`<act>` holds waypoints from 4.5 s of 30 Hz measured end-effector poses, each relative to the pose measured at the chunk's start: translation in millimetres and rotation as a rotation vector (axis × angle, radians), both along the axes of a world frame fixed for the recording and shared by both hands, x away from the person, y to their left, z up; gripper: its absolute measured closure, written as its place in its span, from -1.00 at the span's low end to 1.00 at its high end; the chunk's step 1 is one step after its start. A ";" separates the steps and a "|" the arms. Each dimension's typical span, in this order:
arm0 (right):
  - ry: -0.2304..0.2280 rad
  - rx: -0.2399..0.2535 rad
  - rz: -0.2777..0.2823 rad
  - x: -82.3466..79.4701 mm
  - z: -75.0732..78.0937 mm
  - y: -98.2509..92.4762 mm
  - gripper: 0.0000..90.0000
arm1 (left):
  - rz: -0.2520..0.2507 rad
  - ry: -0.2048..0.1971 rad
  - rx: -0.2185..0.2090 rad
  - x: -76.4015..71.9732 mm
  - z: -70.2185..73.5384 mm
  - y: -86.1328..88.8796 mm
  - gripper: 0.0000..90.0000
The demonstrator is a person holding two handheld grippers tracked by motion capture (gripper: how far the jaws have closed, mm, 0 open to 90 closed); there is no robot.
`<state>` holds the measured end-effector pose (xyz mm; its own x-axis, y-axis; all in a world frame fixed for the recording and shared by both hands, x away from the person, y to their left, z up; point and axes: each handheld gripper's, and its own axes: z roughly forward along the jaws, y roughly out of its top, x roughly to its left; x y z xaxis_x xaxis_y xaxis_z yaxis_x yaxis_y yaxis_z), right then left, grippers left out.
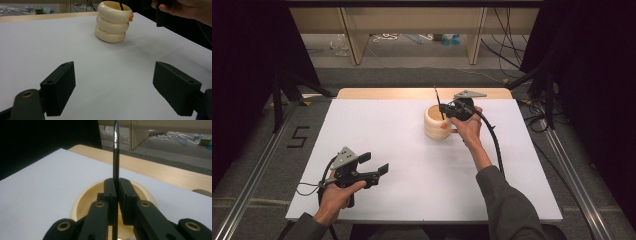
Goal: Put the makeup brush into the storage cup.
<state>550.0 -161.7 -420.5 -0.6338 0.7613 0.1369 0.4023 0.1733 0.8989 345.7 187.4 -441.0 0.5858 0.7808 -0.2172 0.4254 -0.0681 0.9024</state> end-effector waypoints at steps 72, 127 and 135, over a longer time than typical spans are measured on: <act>-0.002 0.026 -0.038 -72.7 28.0 -13.1 -0.35 | -0.002 -0.001 0.004 -0.4 0.2 -0.8 -0.61; -0.034 0.038 0.005 -116.3 16.2 -12.0 -0.61 | -0.006 -0.004 0.000 -0.8 0.7 -1.2 -0.61; -0.038 0.020 0.012 -123.0 13.2 -10.4 -0.62 | -0.007 -0.004 0.000 -0.9 0.7 -1.4 -0.61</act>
